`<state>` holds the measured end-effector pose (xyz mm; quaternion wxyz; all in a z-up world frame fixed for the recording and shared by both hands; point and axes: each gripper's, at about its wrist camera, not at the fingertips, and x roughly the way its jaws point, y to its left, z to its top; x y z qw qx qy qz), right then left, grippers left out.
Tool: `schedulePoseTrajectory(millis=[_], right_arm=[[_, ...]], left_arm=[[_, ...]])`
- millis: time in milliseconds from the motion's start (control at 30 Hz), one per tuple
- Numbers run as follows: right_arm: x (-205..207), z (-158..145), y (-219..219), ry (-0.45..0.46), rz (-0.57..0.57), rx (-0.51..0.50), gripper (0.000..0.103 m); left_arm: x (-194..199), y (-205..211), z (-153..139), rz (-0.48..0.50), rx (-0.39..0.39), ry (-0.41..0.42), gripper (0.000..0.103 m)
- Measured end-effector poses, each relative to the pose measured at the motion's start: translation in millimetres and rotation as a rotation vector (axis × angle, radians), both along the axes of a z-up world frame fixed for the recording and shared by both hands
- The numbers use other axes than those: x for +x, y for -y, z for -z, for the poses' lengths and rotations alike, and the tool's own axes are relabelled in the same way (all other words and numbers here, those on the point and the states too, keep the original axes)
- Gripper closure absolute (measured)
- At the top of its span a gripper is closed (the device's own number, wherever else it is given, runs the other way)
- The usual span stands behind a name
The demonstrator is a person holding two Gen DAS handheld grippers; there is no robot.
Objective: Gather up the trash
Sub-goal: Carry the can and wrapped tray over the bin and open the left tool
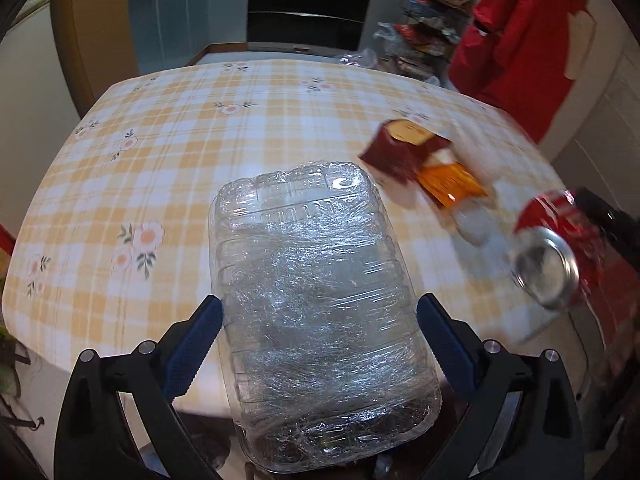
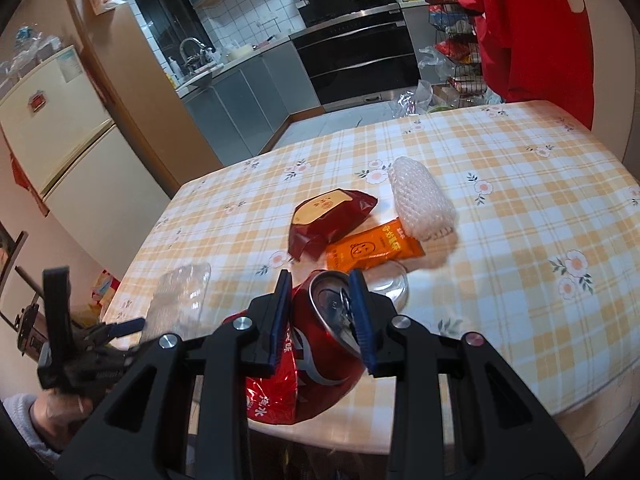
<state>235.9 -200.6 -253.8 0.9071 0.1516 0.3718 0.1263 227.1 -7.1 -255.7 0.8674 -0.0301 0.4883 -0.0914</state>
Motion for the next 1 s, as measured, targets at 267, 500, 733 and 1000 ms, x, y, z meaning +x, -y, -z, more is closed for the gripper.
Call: schedulePoseTrajectory(millis=[267,500,733,1000], right_arm=[[-53.6,-25.9,-0.4,0.047,0.008,-0.004,0.071],[-91.8,-36.4,6.0,0.07,0.022,-0.003,0.071],[-117.2,-44.5,9.9,0.091,0.033,0.0,0.071],[-119.4,-41.3,8.9,0.081,0.026,0.002,0.071]], left_arm=[[-79.3,18.2,-14.1,0.078,-0.024,0.031,0.008],[-126.1,32.2,-13.2,0.136,-0.033,0.035,0.008],[-145.1,43.7,-11.6,0.166,-0.036,0.039,0.007],[-144.6,54.8,-4.2,0.206,-0.06,0.016,0.006]])
